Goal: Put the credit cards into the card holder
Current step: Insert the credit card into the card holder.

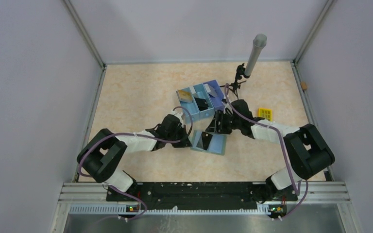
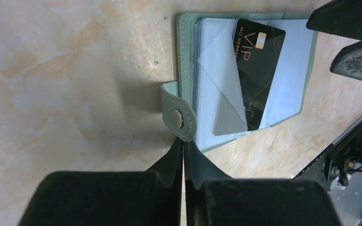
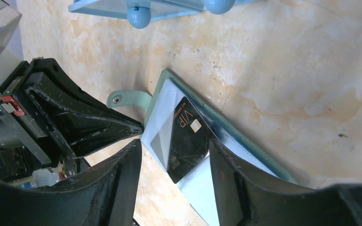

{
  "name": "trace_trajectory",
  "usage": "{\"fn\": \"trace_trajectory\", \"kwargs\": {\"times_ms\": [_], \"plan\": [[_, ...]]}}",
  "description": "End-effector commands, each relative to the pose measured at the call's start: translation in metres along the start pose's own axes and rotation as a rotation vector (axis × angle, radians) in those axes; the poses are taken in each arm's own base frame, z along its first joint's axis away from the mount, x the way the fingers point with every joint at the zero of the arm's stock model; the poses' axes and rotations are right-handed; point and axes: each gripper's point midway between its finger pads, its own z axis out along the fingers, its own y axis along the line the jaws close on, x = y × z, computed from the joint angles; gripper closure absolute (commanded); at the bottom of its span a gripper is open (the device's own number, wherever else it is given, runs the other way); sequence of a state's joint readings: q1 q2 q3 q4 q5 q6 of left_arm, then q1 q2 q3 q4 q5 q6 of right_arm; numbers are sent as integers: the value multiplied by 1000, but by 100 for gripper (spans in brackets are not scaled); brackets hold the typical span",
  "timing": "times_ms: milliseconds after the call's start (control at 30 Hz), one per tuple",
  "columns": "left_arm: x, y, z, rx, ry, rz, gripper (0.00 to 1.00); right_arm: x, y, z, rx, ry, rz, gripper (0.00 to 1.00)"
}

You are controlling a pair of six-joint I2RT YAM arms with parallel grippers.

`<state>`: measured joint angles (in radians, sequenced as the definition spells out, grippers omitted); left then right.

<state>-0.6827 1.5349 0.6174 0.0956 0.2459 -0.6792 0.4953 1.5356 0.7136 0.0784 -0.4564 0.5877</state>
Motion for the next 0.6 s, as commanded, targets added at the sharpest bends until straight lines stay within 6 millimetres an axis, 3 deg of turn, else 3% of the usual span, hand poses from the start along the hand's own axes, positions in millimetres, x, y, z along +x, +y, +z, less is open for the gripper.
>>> {"fn": "trace_trajectory", "kwargs": {"times_ms": [0, 233, 433, 567], "plan": [[4, -5, -3, 23, -22, -26, 100, -2, -2, -13, 50, -53, 7, 44], [6, -7, -5, 30, -35, -46, 100, 7, -2, -24, 100, -80, 40, 46], [5, -8, -5, 30, -35, -38, 100, 17, -1, -12, 98, -45, 44, 57], [5, -7, -5, 26, -31, -34, 100, 17, -7, -3, 133, -36, 38, 58]]}}
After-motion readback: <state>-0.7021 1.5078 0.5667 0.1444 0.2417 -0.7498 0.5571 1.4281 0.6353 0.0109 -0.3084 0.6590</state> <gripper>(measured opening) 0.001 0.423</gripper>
